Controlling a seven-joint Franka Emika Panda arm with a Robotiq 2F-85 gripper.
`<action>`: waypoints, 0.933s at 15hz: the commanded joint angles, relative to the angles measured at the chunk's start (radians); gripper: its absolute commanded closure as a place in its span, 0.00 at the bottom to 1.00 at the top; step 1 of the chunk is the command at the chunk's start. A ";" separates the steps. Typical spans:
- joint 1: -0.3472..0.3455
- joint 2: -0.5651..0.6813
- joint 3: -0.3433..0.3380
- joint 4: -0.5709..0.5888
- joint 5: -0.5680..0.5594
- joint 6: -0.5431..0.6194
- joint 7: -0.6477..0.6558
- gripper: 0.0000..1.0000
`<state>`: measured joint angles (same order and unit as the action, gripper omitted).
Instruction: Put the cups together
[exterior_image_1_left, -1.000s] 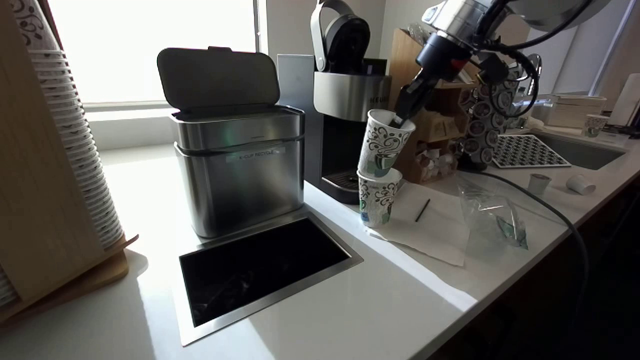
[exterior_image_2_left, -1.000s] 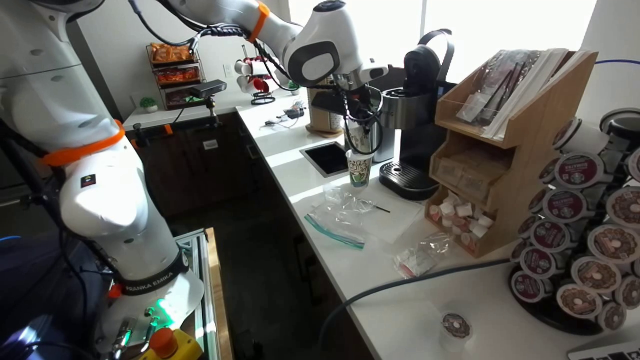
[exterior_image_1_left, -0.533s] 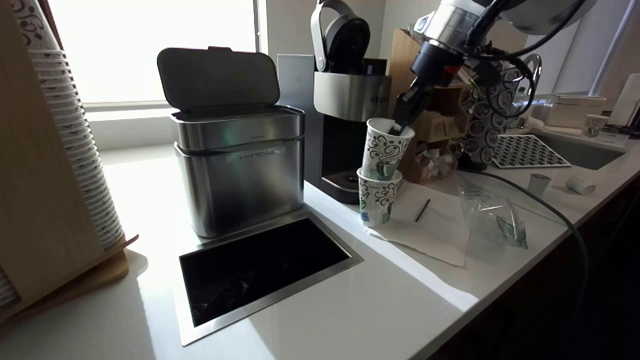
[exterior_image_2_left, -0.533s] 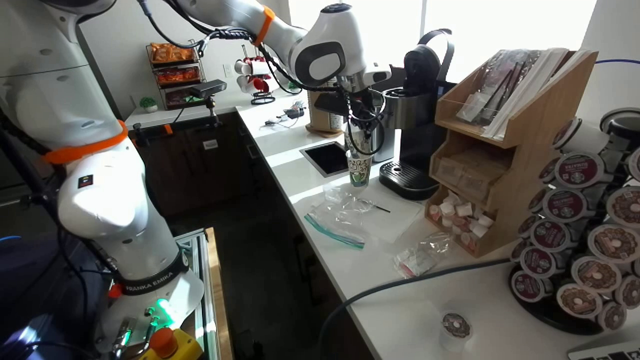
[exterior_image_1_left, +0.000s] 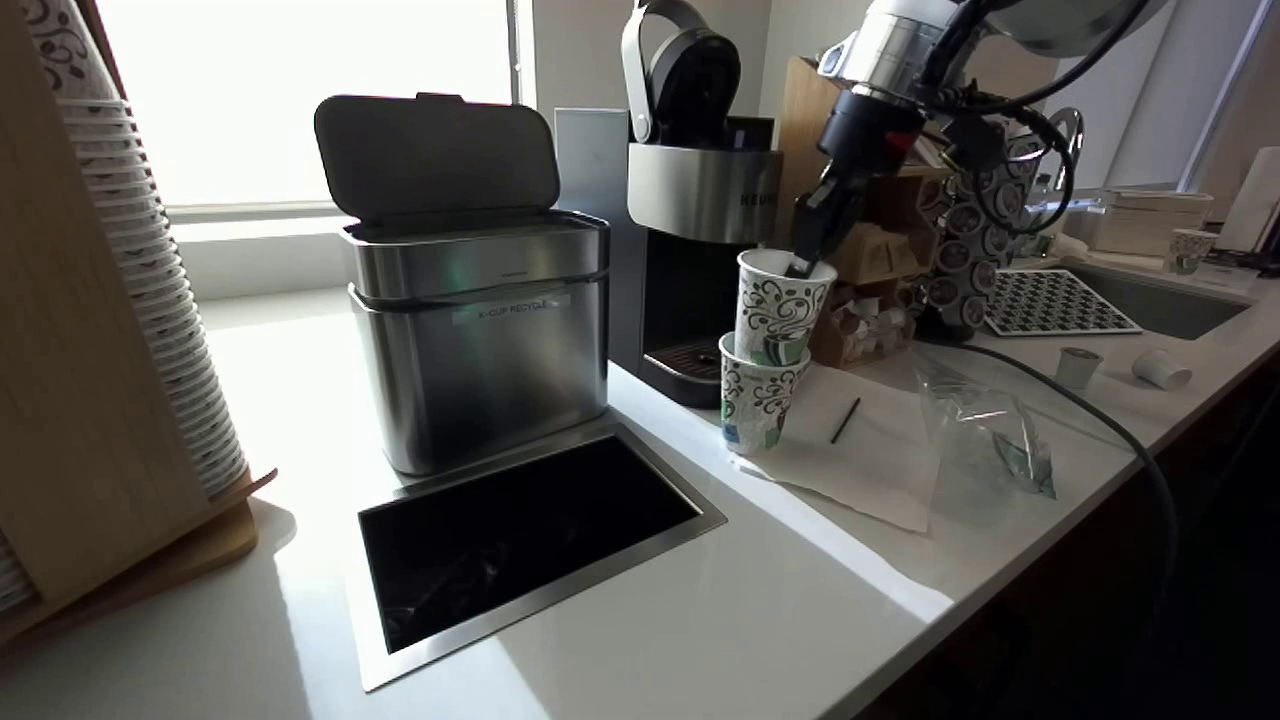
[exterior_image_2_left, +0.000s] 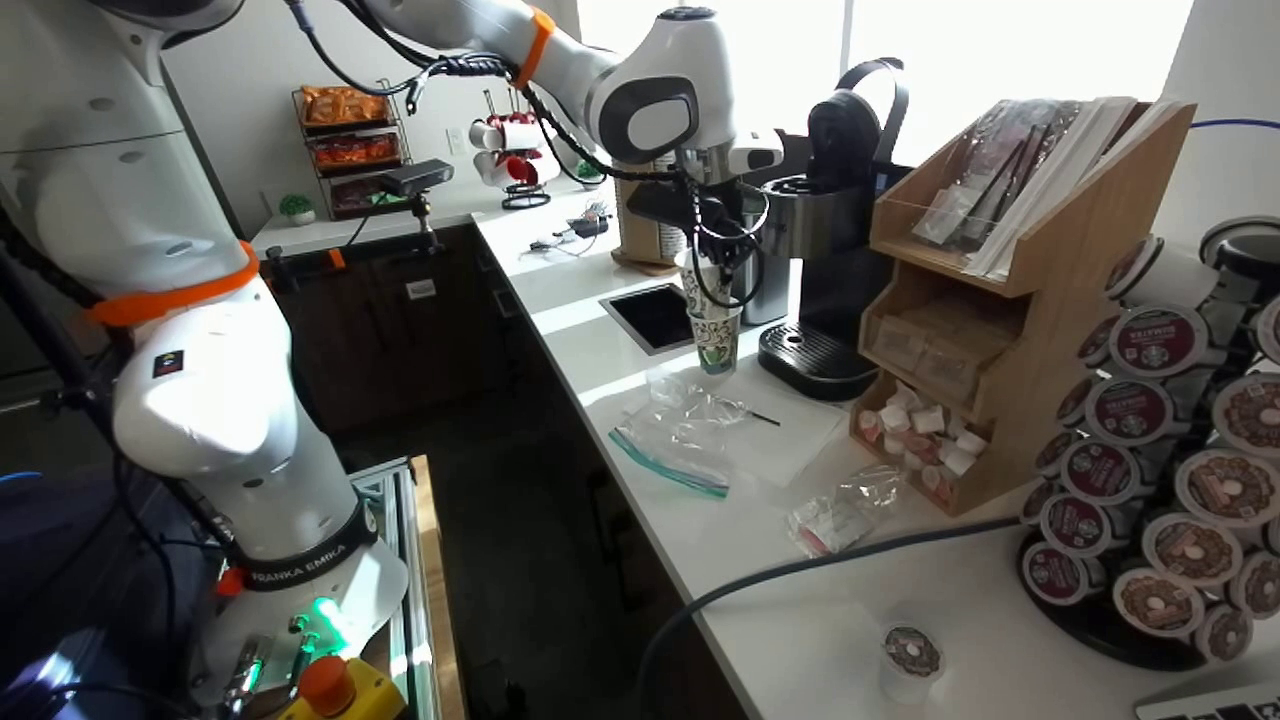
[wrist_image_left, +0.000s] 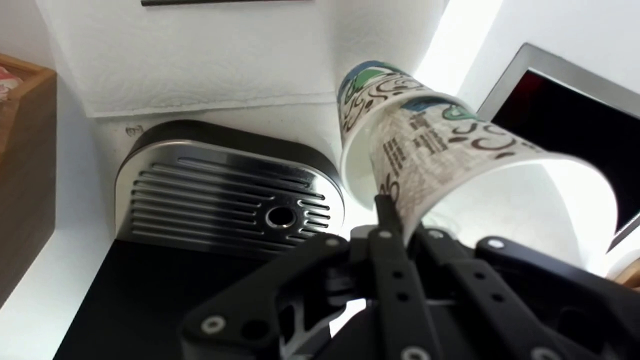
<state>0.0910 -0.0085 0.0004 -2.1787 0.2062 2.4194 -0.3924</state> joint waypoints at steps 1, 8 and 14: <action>-0.020 0.018 0.015 0.029 -0.027 -0.056 0.037 0.99; -0.032 0.023 0.014 0.028 -0.052 -0.050 0.060 0.57; -0.032 0.014 0.017 0.026 -0.049 -0.052 0.062 0.13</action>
<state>0.0701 0.0035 0.0039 -2.1692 0.1737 2.3976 -0.3558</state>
